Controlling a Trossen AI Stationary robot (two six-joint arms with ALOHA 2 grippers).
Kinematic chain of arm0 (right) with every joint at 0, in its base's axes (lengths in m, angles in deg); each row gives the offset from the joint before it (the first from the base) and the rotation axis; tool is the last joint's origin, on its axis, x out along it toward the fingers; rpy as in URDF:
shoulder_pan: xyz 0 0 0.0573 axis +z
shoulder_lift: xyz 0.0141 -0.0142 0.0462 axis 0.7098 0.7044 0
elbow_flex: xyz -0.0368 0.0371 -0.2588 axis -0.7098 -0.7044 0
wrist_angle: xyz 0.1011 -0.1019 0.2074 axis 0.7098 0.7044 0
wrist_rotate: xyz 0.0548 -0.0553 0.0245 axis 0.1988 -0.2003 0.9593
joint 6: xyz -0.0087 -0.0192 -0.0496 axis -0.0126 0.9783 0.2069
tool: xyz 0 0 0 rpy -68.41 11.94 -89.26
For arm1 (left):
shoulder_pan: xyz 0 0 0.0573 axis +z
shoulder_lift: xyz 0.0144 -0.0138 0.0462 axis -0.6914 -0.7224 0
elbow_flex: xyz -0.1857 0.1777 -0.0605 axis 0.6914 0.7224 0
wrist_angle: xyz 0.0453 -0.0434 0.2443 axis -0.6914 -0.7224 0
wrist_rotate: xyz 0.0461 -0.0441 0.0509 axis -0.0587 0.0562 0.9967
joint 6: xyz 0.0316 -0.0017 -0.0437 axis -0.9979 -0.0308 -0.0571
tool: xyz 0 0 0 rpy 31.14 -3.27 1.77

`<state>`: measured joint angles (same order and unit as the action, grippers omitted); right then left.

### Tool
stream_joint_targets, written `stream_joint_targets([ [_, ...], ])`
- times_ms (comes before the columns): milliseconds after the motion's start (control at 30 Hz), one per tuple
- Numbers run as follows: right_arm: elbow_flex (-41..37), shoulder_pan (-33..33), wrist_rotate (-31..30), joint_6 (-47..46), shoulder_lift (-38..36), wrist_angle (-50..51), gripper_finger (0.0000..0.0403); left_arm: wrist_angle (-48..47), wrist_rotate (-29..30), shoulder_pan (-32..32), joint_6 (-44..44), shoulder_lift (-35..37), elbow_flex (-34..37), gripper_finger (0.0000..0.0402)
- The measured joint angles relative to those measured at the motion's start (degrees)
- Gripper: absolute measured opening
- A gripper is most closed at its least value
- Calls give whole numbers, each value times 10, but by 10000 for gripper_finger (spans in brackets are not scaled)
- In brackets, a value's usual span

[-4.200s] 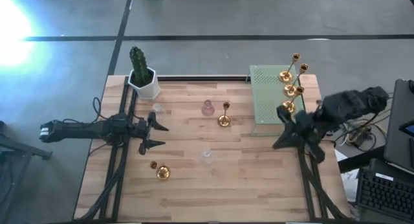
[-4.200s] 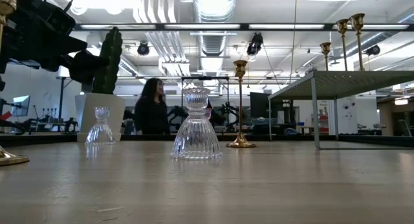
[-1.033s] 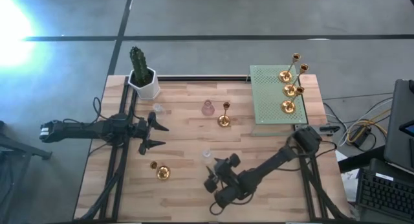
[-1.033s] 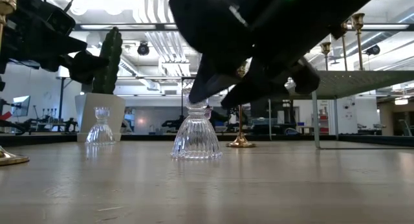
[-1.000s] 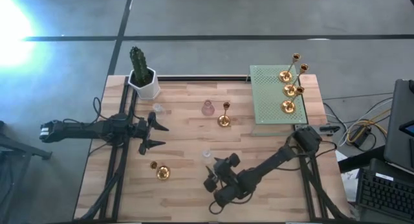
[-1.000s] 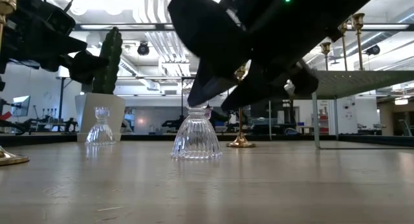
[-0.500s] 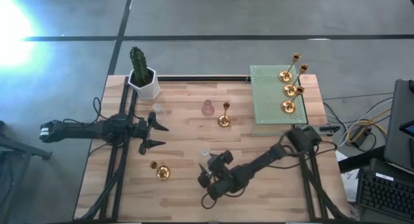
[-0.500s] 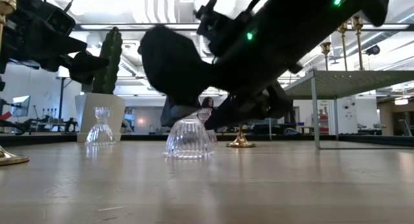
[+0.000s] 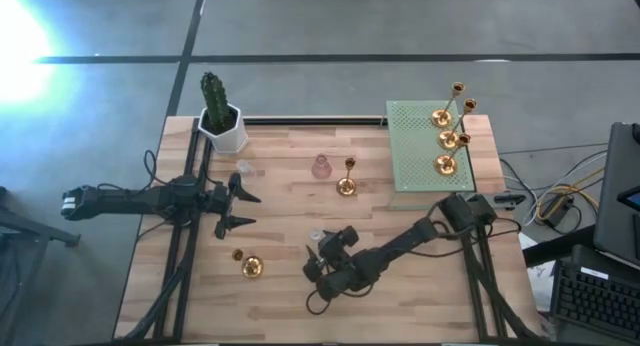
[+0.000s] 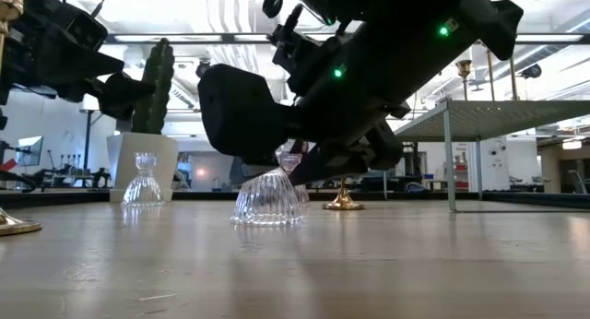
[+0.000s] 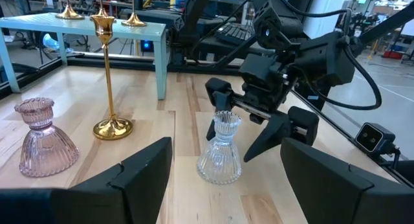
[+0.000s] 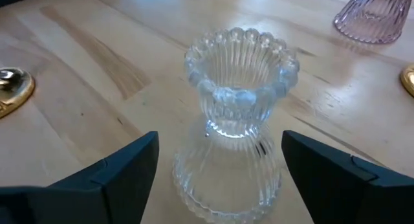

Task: Pick & Place candle stick holders
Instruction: Put the bottom transparent glass candle holder on the shelf

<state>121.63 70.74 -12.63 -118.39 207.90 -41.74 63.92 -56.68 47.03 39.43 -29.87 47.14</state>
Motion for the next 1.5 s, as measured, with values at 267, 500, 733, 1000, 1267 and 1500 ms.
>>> stream_joint_targets([
  [267,0,-7,-2,15,-1,-21,332,0,0,0,0,0,0,294],
  [500,0,-23,-2,-5,-1,-20,326,0,0,0,0,0,0,294],
  [733,0,-33,-1,4,-2,-20,323,0,0,0,0,0,0,294],
  [1000,-1,-33,0,-12,-2,-18,264,0,0,0,0,0,0,294],
  [1267,-1,-33,-3,-44,-3,-16,172,0,0,0,0,0,0,294],
  [1500,1,-33,-10,-45,-7,-16,119,0,0,0,0,0,0,294],
])
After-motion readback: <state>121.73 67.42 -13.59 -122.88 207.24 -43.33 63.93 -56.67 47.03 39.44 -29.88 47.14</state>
